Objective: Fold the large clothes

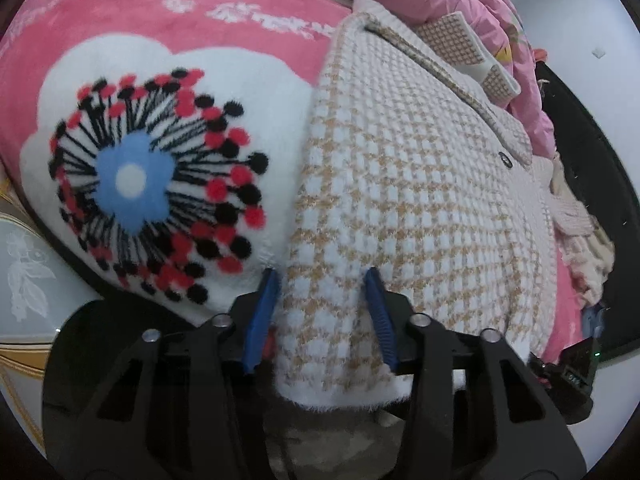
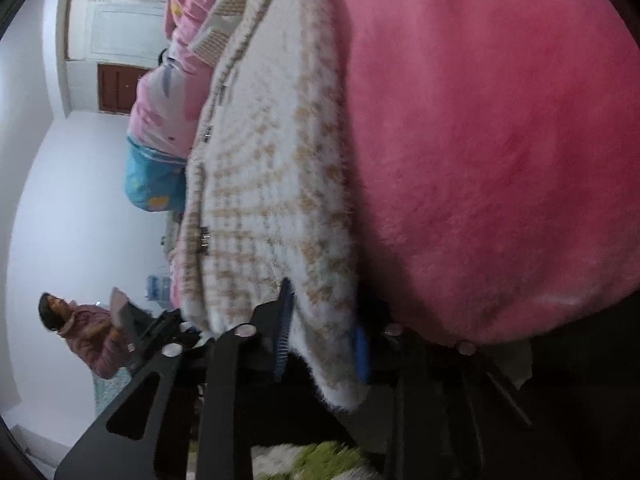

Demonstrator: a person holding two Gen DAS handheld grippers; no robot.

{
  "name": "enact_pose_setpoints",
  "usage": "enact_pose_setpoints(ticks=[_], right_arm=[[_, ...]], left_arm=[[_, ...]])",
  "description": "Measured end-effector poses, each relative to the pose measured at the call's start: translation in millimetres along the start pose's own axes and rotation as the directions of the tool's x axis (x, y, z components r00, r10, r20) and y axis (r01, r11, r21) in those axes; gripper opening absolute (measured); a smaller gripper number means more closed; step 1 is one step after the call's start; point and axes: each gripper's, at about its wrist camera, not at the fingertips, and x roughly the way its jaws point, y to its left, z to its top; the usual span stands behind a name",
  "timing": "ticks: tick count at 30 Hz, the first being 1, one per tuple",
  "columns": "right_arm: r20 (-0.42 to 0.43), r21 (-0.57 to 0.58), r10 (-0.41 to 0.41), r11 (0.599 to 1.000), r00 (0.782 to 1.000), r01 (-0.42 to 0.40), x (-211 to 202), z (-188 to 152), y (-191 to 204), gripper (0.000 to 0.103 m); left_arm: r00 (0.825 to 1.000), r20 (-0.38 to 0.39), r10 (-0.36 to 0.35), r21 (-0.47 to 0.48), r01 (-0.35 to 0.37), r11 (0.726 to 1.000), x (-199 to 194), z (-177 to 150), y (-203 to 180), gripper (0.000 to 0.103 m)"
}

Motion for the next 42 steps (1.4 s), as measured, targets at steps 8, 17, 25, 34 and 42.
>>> enact_pose_setpoints(ticks=[8, 17, 25, 34, 42], right_arm=[[0.173, -0.279, -0.044, 0.956, 0.984, 0.092, -107.3, 18.9, 91.5, 0.007], [0.158, -0.304, -0.176, 0.927, 0.972, 0.218, -136.6, -18.5, 73.4, 0.007], [0.14, -0.275, -0.254, 0.919, 0.957, 0.284, -134.3, -33.0, 49.5, 0.007], [0.095, -0.222, -0.587, 0.775, 0.804, 0.592, -121.5, -17.0, 22.9, 0.03], [0.131, -0.424, -0.329, 0.834, 0.935, 0.353, -75.2, 13.5, 116.4, 0.049]], left_arm=[[0.985, 0.153, 0.083, 0.242, -0.119, 0.963, -84.0, 10.9, -39.7, 0.007], [0.996, 0.051, 0.075, 0.319, -0.088, 0.944, -112.0, -35.3, -31.2, 0.007], [0.992, 0.027, 0.126, 0.351, -0.127, 0.928, -91.2, -48.4, -23.6, 0.008], [0.969, -0.096, 0.226, 0.347, -0.18, 0.92, -52.2, -47.1, -1.4, 0.028], [0.988, 0.043, 0.15, 0.335, -0.155, 0.929, -66.3, 8.0, -34.1, 0.035]])
